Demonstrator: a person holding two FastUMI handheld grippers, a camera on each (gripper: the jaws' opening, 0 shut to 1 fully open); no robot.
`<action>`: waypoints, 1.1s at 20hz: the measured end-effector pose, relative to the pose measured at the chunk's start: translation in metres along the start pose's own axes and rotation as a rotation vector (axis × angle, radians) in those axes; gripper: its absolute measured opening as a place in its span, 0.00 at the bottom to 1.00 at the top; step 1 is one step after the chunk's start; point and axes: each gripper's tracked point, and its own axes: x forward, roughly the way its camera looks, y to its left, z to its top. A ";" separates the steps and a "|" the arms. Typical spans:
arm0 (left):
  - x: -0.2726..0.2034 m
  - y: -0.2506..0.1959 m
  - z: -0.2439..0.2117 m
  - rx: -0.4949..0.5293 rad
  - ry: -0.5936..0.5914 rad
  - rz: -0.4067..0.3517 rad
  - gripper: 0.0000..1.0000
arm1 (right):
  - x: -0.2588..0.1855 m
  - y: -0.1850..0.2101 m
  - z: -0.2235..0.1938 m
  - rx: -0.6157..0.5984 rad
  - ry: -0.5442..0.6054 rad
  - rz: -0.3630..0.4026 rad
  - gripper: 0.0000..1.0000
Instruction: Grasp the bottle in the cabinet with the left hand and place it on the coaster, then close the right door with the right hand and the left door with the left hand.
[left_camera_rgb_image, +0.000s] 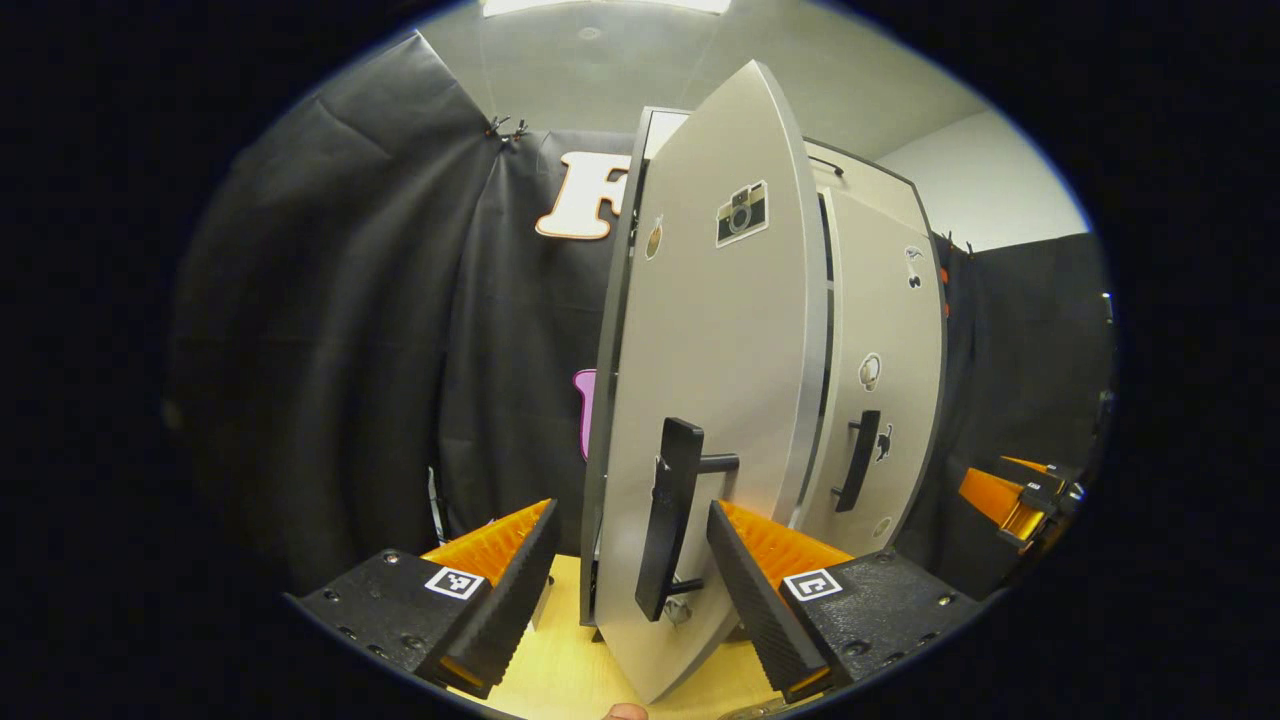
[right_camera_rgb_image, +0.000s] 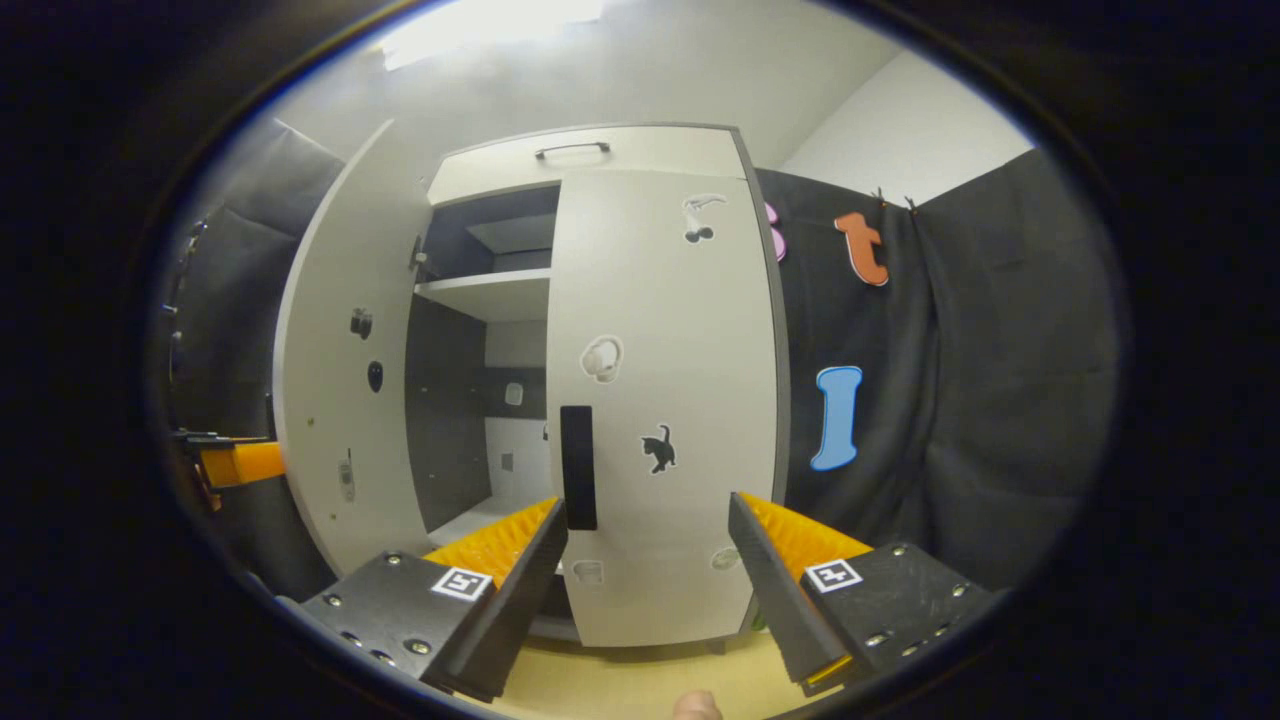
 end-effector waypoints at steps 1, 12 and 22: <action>0.001 -0.003 0.000 -0.001 0.000 -0.007 0.93 | -0.001 -0.001 0.000 0.000 -0.001 -0.002 0.98; 0.017 -0.043 -0.001 0.000 -0.001 -0.089 0.89 | 0.000 -0.023 0.004 -0.009 -0.005 -0.038 0.98; 0.028 -0.108 -0.009 -0.012 0.022 -0.241 0.93 | -0.010 -0.050 0.009 -0.015 -0.012 -0.093 0.98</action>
